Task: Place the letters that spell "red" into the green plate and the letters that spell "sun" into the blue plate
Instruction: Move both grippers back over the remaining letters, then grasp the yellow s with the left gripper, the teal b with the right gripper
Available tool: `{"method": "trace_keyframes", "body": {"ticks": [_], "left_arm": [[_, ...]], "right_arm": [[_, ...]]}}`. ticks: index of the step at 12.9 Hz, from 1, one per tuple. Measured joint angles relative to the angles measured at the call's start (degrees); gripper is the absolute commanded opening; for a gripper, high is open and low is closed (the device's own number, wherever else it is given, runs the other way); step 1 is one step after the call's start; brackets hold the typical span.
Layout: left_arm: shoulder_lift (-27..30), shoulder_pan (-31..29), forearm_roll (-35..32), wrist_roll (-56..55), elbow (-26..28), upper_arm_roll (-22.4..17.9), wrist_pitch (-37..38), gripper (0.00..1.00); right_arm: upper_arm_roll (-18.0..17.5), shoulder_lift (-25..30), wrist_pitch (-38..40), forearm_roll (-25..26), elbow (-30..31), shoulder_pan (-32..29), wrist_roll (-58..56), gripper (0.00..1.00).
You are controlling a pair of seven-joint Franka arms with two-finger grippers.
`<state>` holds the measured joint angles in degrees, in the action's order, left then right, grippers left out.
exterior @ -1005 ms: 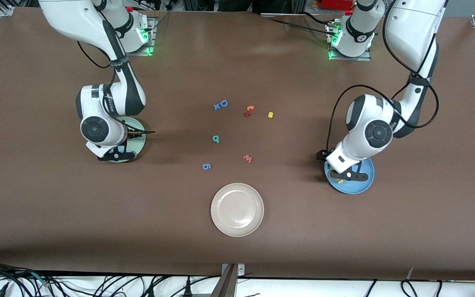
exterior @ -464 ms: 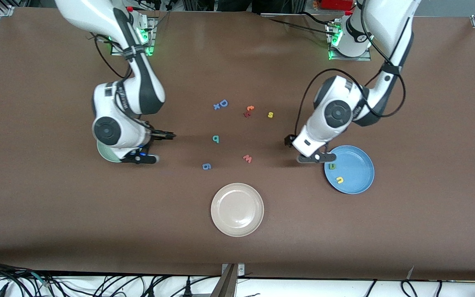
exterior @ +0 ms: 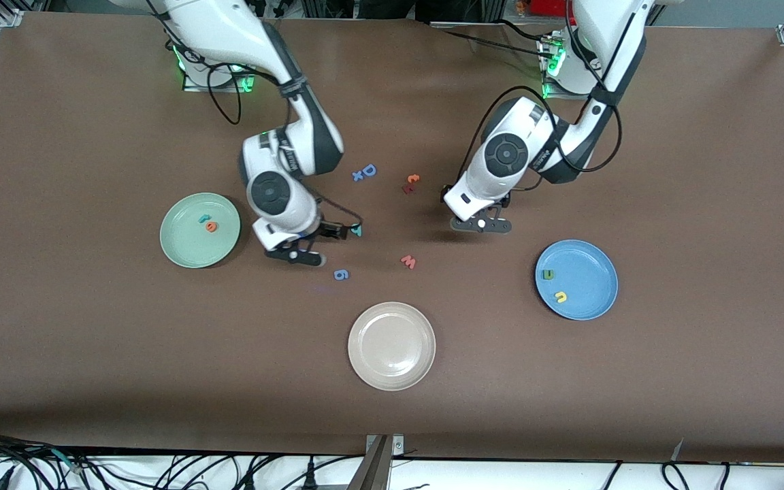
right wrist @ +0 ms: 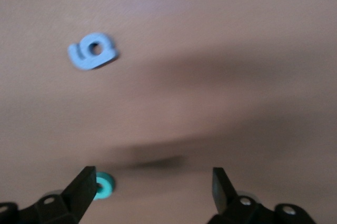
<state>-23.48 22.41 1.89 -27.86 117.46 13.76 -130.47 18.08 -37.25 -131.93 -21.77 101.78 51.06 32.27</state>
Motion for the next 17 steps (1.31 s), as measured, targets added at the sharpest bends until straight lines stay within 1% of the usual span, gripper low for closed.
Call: {"method": "trace_keyframes", "body": {"ticks": [1,3,5,6,8,10,11,12,13,15,17], "left_arm": [[-0.01,0.12,-1.68,0.55,1.05,0.41,-0.72,0.99],[-0.11,0.17,-3.35,1.23,2.91,0.88,-3.49,0.99],[-0.22,0.17,-3.39,1.36,4.34,1.66,-6.37,0.99],[-0.29,0.17,-3.39,1.03,4.78,2.35,-7.44,0.99],[-0.41,0.19,-3.39,-0.88,5.21,4.11,-8.4,0.99],[-0.87,0.28,-3.39,-2.24,5.56,5.26,-10.0,0.99],[-1.37,0.38,-3.39,-2.4,5.88,5.41,-11.04,0.99],[-2.0,0.4,-3.39,-2.42,6.21,5.45,-11.93,0.99],[-2.61,0.4,-3.39,-2.42,6.5,5.45,-12.84,0.99],[-3.59,0.4,-3.39,-2.42,6.68,5.45,-13.96,0.98],[-3.92,0.4,-3.39,-2.42,6.68,5.46,-14.29,0.98]], "right_arm": [[-0.28,-0.91,-1.16,0.0,-0.29,0.87,1.61,0.83],[-1.66,-1.96,-1.64,-0.03,-1.55,1.06,3.83,0.83],[-2.8,-2.25,-1.63,-0.03,-2.7,1.06,4.93,0.83],[-3.19,-2.26,-1.59,-0.03,-2.88,1.04,5.01,0.78],[-4.0,-2.93,-1.55,-0.03,-2.87,1.05,5.02,0.74],[-4.25,-3.89,-1.58,-0.02,-2.88,1.05,5.01,0.62],[-4.36,-3.9,-1.56,-0.01,-3.04,1.12,5.01,0.46],[-4.41,-3.89,-1.5,0.0,-3.23,1.27,5.01,0.36],[-4.42,-3.86,-1.5,0.0,-3.32,1.38,5.01,0.3],[-4.41,-3.74,-1.44,0.0,-3.59,1.42,5.01,0.3],[-4.39,-3.72,-1.4,0.0,-3.62,1.42,5.01,0.33]]}}
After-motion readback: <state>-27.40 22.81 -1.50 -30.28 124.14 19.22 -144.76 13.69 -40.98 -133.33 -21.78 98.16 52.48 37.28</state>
